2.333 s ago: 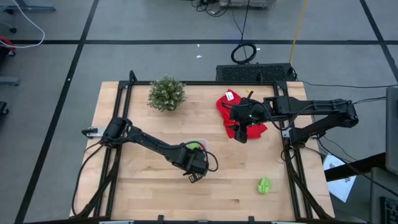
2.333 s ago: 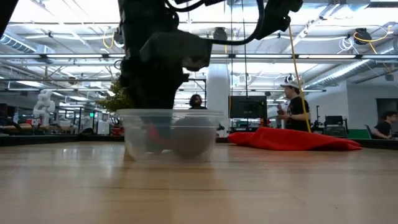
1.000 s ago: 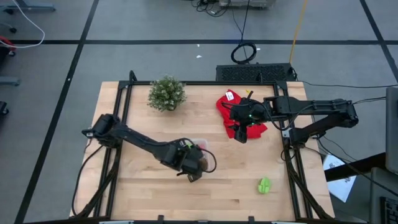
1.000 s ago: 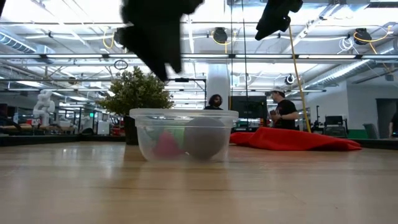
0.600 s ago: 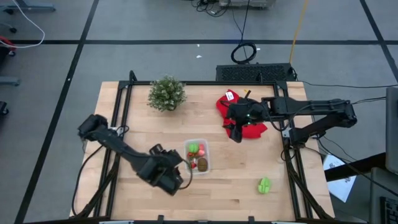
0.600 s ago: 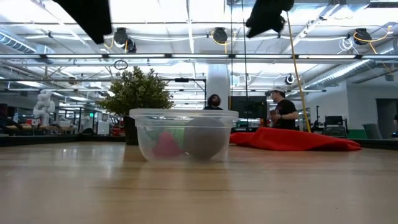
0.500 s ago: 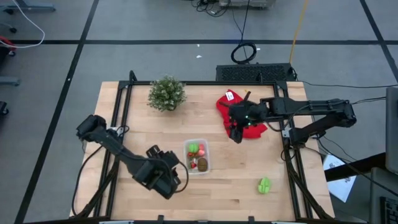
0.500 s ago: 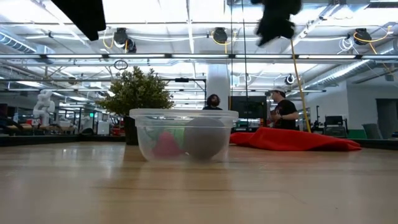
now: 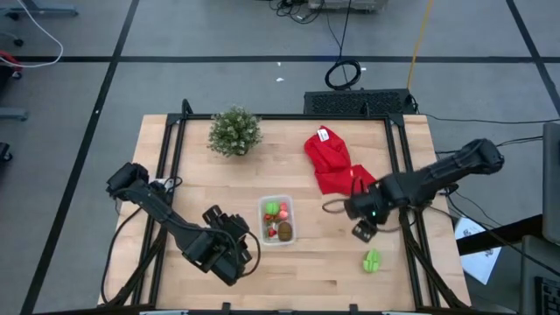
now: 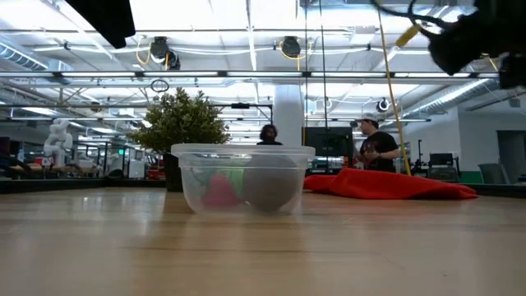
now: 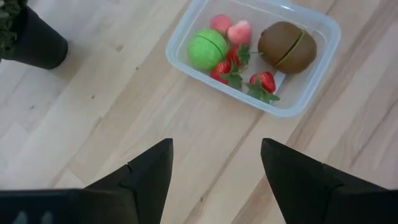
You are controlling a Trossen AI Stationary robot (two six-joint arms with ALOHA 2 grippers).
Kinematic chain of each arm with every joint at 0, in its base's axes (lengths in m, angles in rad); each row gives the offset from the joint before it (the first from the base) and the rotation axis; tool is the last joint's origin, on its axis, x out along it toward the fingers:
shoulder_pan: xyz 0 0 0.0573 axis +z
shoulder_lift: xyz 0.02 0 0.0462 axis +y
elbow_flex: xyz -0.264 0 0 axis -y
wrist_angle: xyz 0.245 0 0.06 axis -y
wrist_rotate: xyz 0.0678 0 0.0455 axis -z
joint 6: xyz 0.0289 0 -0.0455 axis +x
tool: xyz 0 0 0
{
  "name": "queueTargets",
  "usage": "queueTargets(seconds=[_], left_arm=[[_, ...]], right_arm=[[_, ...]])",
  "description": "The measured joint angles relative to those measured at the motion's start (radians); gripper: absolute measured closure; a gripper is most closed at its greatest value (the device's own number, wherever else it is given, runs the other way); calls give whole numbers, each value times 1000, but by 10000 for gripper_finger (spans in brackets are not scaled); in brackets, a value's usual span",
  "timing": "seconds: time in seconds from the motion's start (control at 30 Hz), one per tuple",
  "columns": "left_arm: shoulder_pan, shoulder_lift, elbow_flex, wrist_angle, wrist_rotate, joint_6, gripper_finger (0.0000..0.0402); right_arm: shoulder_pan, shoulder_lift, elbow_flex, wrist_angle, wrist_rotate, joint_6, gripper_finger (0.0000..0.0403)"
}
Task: Pick and placing Produce into tupperware
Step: Put the green starfruit into the transparent bin
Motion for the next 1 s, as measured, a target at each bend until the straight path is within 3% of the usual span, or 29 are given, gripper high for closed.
queueTargets(seconds=[0.23, 0.33, 0.47, 0.67, 1.0], left_arm=[[-4, 0, 0, 0, -18, 1, 154], [-5, 0, 0, 1, -28, 5, 153], [-2, 0, 0, 1, -54, 13, 153], [-3, 0, 0, 1, -59, 14, 154], [-2, 0, 0, -2, -99, 89, 153]], right_arm=[[258, -9, -139, 412, -23, 341, 227], [362, -10, -168, 511, 47, 480, 227], [451, -10, -170, 487, 168, 602, 227], [511, -10, -170, 440, 267, 735, 227], [554, -10, -170, 373, 270, 1034, 227]])
